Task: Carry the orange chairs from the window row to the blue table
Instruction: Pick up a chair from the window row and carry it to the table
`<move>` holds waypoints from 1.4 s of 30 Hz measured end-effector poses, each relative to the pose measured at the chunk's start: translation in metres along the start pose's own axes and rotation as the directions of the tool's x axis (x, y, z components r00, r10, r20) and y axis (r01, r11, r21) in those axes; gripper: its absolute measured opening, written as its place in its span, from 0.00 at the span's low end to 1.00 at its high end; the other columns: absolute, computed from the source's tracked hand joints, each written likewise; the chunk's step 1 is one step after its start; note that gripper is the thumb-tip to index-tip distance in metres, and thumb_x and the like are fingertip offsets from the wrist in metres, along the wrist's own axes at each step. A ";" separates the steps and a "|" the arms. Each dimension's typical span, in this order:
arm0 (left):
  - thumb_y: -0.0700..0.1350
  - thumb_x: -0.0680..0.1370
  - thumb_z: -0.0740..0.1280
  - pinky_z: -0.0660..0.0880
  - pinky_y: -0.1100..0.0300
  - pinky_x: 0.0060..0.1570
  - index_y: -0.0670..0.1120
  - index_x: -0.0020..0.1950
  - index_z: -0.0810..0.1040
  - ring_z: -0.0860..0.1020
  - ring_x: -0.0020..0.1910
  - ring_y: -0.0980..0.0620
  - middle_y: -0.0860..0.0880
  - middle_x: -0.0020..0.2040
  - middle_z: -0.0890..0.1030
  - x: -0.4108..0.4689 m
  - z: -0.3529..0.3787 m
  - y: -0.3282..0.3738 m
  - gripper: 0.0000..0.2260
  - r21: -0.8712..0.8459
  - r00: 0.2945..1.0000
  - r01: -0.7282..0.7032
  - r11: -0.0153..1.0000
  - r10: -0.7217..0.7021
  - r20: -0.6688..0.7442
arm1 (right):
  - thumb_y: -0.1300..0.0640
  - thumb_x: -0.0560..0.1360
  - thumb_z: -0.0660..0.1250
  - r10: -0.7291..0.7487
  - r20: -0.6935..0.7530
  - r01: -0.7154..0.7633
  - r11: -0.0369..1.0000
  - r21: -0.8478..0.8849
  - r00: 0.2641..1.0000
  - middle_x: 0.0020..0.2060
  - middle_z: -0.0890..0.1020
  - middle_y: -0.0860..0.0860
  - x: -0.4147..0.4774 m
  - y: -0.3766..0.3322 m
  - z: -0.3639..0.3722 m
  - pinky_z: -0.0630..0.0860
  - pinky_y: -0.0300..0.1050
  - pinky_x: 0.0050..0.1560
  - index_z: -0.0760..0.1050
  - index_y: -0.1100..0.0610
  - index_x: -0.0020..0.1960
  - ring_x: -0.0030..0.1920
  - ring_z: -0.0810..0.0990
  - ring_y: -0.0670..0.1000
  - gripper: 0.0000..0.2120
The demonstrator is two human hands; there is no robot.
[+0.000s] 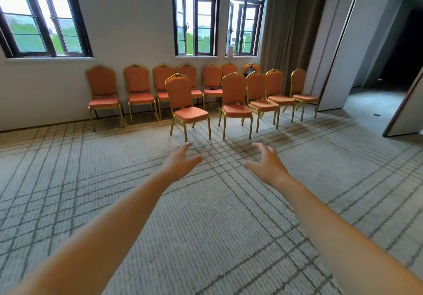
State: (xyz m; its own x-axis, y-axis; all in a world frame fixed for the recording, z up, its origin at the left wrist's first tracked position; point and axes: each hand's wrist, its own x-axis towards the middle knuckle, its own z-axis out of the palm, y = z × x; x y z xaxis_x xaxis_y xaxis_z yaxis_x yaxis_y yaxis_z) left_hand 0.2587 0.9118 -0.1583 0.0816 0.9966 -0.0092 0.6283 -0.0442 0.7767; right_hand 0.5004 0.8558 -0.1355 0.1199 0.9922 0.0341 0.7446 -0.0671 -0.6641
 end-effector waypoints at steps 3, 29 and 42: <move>0.52 0.76 0.69 0.61 0.48 0.71 0.48 0.76 0.61 0.61 0.73 0.46 0.45 0.75 0.62 0.060 0.009 -0.005 0.32 -0.009 1.000 0.005 1.000 -0.006 -0.008 | 0.49 0.76 0.69 0.034 0.042 -0.034 0.999 -0.002 0.999 0.75 0.60 0.56 0.069 0.014 0.008 0.68 0.55 0.68 0.59 0.50 0.78 0.72 0.66 0.58 0.34; 0.54 0.76 0.68 0.63 0.45 0.71 0.48 0.76 0.60 0.62 0.74 0.45 0.45 0.76 0.61 0.679 0.074 -0.006 0.32 -0.058 0.964 0.236 0.970 -0.241 -0.110 | 0.49 0.76 0.69 -0.048 0.223 0.047 0.999 0.008 0.974 0.75 0.62 0.54 0.725 0.073 0.041 0.69 0.52 0.63 0.59 0.49 0.78 0.73 0.64 0.56 0.34; 0.54 0.75 0.68 0.67 0.59 0.56 0.45 0.75 0.64 0.70 0.66 0.49 0.46 0.72 0.67 1.043 0.054 -0.024 0.32 0.035 0.977 0.201 0.979 -0.197 -0.085 | 0.50 0.76 0.68 -0.046 0.235 0.044 0.999 0.015 0.971 0.76 0.62 0.53 1.073 0.051 0.084 0.67 0.55 0.66 0.59 0.48 0.78 0.73 0.65 0.56 0.33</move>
State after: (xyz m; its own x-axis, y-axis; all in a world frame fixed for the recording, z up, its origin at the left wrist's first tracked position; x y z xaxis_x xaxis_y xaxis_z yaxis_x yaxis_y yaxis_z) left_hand 0.3705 1.9488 -0.2209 -0.1098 0.9879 -0.1091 0.6587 0.1546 0.7364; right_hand 0.6117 1.9257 -0.1950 -0.0723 0.9911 -0.1115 0.7396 -0.0217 -0.6727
